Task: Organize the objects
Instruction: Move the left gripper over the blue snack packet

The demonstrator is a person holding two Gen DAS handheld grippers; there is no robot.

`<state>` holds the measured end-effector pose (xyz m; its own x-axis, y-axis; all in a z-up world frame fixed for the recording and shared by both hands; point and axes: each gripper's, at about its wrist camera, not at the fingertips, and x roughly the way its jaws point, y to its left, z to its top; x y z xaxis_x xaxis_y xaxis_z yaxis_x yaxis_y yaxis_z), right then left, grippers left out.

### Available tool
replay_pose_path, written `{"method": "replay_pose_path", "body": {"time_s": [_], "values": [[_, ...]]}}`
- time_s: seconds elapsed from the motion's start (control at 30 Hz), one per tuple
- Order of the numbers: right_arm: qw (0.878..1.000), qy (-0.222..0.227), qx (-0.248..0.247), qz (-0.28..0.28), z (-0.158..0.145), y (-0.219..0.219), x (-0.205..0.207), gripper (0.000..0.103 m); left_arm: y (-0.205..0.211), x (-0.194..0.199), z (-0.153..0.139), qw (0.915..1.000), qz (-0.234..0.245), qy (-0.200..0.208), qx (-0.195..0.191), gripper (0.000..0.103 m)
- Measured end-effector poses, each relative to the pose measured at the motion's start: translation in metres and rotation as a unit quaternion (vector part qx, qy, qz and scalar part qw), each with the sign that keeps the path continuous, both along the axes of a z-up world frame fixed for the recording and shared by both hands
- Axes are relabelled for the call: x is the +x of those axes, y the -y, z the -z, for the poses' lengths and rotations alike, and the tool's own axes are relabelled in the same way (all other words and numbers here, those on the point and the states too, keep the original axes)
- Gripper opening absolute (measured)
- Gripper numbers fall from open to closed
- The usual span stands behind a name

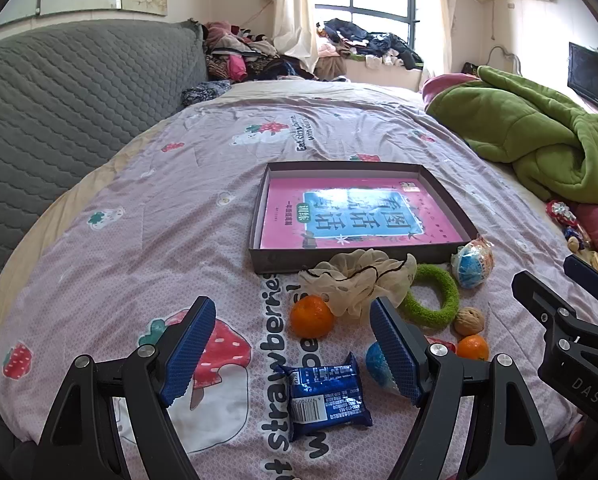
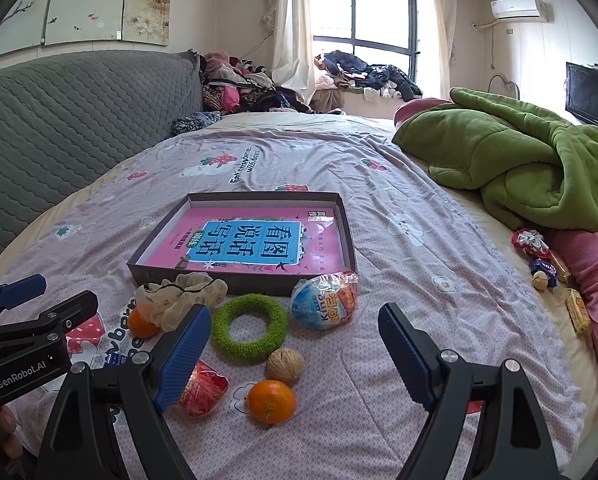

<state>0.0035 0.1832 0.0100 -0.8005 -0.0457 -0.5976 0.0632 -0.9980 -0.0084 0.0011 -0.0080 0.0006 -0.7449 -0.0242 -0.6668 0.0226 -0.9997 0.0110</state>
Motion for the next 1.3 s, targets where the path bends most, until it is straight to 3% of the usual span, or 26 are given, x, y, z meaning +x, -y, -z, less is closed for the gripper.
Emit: {"method": "replay_pose_path", "body": {"time_s": [0.57, 1.3], "values": [[1.000, 0.003, 0.000, -0.004, -0.001, -0.002, 0.005, 0.085, -0.005, 0.004, 0.001, 1.0000, 0.006, 0.006, 0.000, 0.080], [0.999, 0.039, 0.007, -0.013, 0.021, -0.010, 0.014, 0.085, 0.000, 0.013, 0.031, 0.9981, 0.011, 0.059, -0.010, 0.080]]}}
